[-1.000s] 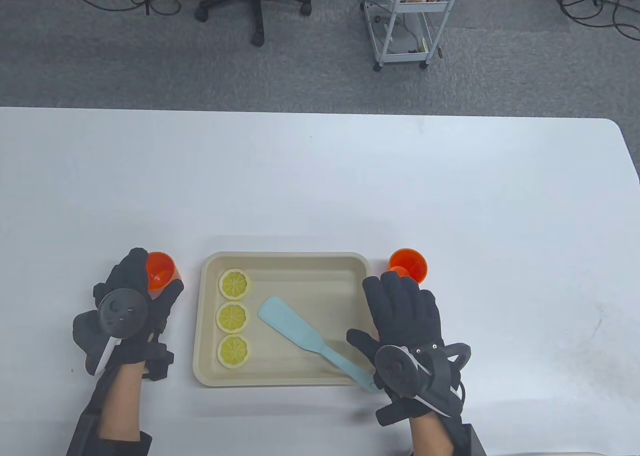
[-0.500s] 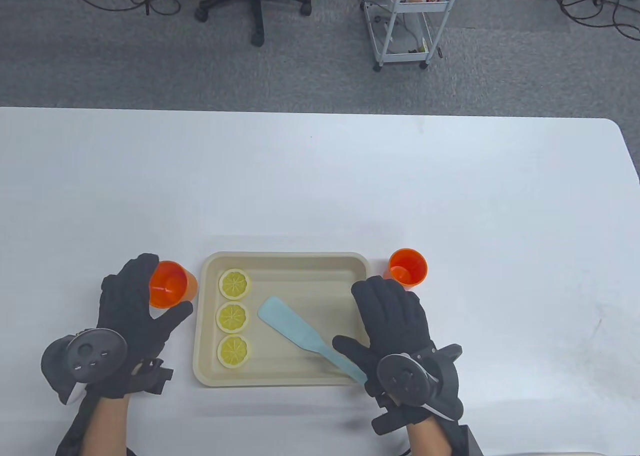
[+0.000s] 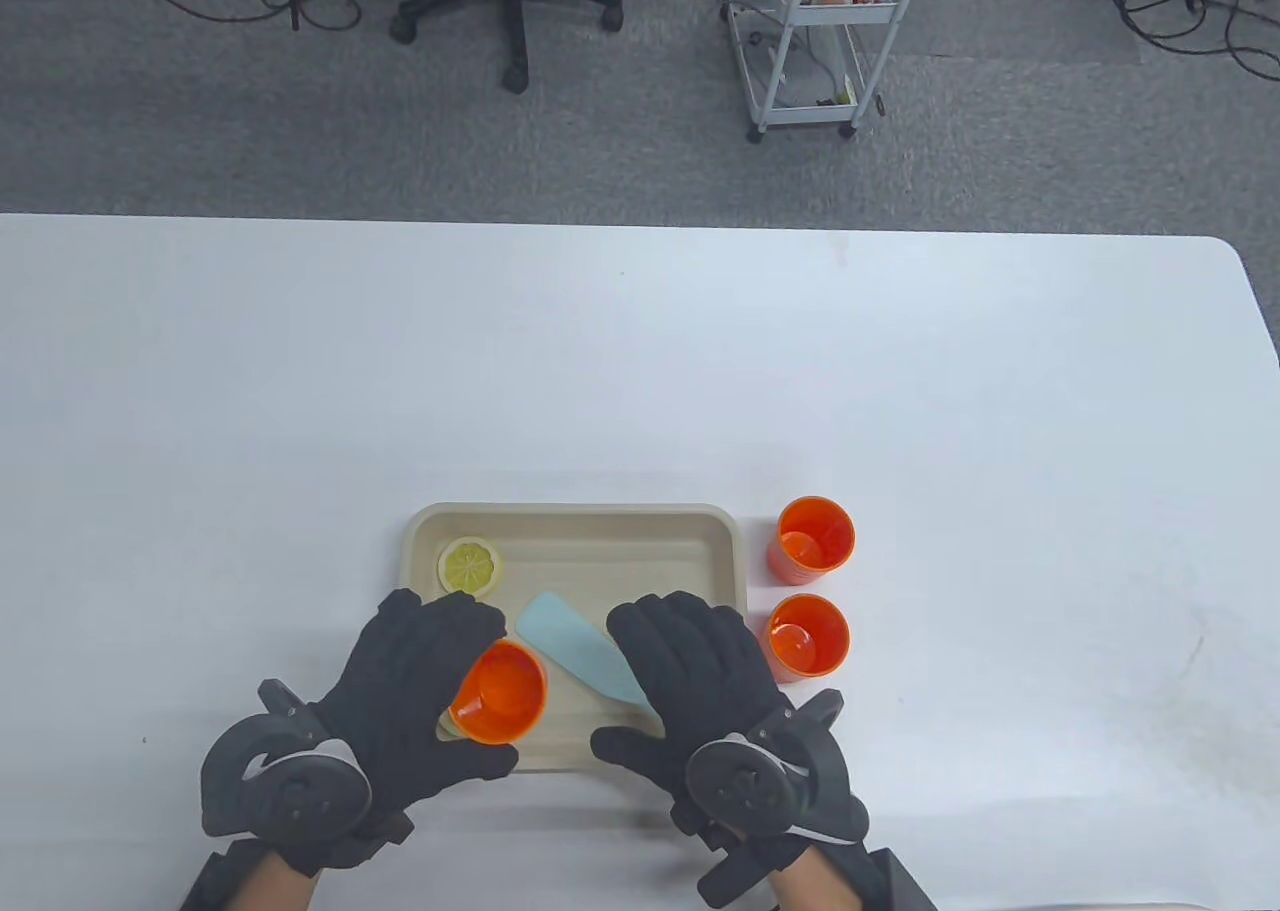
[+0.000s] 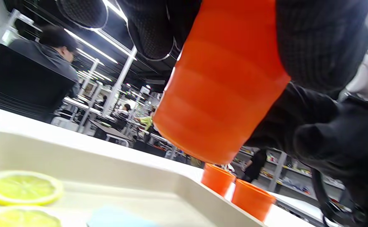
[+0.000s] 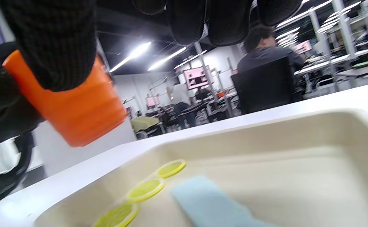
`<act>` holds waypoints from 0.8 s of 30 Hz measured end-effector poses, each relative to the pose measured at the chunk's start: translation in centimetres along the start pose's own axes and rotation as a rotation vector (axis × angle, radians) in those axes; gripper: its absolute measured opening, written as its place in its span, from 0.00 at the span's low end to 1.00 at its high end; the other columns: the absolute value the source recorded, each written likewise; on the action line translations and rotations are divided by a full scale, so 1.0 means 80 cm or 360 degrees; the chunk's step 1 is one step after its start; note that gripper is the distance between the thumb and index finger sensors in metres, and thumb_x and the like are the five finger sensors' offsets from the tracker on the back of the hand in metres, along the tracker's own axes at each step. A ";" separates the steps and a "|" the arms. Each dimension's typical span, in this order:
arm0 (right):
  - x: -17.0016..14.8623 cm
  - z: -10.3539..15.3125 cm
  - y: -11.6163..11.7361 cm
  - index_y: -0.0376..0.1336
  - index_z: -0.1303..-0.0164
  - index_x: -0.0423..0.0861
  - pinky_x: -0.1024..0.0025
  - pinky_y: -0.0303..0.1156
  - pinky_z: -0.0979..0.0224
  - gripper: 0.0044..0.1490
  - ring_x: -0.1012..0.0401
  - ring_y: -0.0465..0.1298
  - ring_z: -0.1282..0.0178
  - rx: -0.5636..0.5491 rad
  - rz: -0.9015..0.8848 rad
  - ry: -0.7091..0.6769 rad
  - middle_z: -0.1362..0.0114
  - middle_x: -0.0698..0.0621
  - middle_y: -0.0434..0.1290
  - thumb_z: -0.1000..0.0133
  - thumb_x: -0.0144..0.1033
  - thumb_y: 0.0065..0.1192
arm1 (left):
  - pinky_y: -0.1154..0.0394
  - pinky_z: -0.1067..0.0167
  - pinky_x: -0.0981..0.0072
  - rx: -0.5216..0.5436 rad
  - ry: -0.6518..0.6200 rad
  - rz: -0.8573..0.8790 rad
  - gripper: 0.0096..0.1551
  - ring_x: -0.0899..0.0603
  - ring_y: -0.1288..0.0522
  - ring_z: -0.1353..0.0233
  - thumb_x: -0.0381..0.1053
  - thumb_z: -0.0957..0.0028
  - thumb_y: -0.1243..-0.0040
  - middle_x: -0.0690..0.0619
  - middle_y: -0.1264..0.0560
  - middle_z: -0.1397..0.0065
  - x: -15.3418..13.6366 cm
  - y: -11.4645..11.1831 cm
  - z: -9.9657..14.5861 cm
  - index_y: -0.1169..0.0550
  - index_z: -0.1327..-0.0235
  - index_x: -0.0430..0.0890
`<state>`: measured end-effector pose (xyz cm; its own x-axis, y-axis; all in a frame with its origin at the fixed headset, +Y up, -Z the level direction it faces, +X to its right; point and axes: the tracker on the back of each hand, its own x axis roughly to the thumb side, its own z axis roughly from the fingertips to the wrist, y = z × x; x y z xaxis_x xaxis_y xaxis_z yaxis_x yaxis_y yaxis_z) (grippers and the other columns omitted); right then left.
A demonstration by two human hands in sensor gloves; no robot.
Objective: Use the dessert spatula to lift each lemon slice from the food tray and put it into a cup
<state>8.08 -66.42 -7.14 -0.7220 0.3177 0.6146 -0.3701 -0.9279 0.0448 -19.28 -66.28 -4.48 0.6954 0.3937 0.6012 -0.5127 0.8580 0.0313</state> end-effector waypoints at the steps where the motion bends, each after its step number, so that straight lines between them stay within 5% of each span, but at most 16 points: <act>1: 0.004 0.000 0.003 0.39 0.12 0.54 0.34 0.53 0.16 0.67 0.41 0.60 0.12 0.0026 -0.0001 -0.0029 0.12 0.47 0.55 0.48 0.61 0.78 | 0.43 0.20 0.22 -0.0023 -0.0026 0.0006 0.71 0.33 0.34 0.13 0.72 0.56 0.25 0.47 0.35 0.13 0.004 -0.004 -0.002 0.50 0.10 0.48; 8: 0.029 -0.003 0.015 0.38 0.12 0.52 0.34 0.54 0.16 0.71 0.42 0.63 0.13 0.0063 0.0021 -0.0245 0.15 0.49 0.58 0.51 0.61 0.82 | 0.41 0.20 0.23 -0.0080 -0.0096 -0.0017 0.74 0.35 0.31 0.15 0.73 0.59 0.25 0.48 0.33 0.15 0.019 -0.020 -0.008 0.50 0.10 0.46; 15: 0.034 -0.002 0.018 0.40 0.13 0.46 0.35 0.57 0.16 0.73 0.45 0.67 0.17 -0.0005 0.0058 -0.0237 0.18 0.47 0.60 0.52 0.61 0.82 | 0.39 0.21 0.25 -0.0031 -0.0092 0.0064 0.76 0.37 0.29 0.17 0.74 0.60 0.26 0.47 0.31 0.17 0.022 -0.031 -0.011 0.51 0.10 0.41; 24: 0.042 -0.002 0.025 0.44 0.13 0.44 0.35 0.59 0.18 0.72 0.46 0.70 0.20 -0.0265 0.0178 -0.0233 0.19 0.44 0.61 0.55 0.63 0.83 | 0.39 0.22 0.25 0.0149 -0.0032 0.0080 0.75 0.39 0.28 0.18 0.75 0.61 0.26 0.48 0.30 0.18 0.022 -0.039 -0.009 0.50 0.11 0.43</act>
<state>4.81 -67.15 -5.09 -0.6761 0.1717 0.7166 -0.3925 -0.9069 -0.1530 -16.12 -68.00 -4.13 0.6579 0.4279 0.6197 -0.5920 0.8025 0.0745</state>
